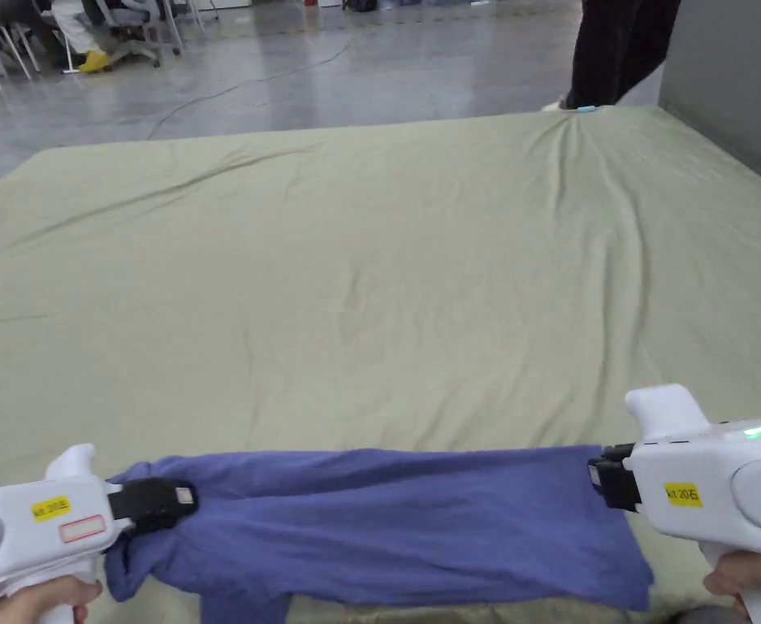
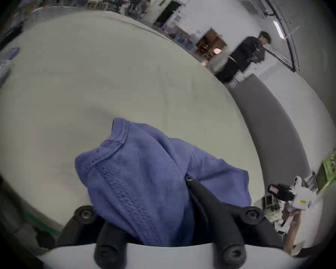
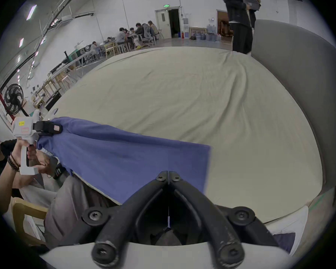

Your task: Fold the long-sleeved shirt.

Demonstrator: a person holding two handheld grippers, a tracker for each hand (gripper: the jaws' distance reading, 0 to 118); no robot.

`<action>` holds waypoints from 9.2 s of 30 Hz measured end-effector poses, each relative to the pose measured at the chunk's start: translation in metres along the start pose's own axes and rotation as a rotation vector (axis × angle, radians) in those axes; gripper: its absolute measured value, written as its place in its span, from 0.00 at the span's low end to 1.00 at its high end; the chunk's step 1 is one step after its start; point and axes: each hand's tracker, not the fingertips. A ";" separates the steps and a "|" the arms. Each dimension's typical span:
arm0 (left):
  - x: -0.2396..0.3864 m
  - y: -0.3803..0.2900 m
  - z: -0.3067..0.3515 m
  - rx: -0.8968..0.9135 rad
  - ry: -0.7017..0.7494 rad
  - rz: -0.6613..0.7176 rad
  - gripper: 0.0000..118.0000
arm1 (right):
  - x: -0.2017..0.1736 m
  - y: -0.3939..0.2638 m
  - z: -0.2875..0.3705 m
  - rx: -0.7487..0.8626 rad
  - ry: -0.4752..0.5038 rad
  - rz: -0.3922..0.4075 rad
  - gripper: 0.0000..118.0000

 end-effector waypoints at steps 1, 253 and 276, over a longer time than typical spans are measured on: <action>-0.008 0.006 0.012 0.012 0.039 0.008 0.07 | -0.001 -0.001 -0.001 0.002 0.005 0.001 0.00; 0.292 -0.089 0.027 0.763 0.145 -0.646 1.00 | -0.017 0.027 0.093 0.795 -0.395 -0.035 1.00; 0.292 -0.089 0.026 0.748 0.146 -0.660 1.00 | -0.017 0.030 0.095 0.787 -0.371 -0.051 1.00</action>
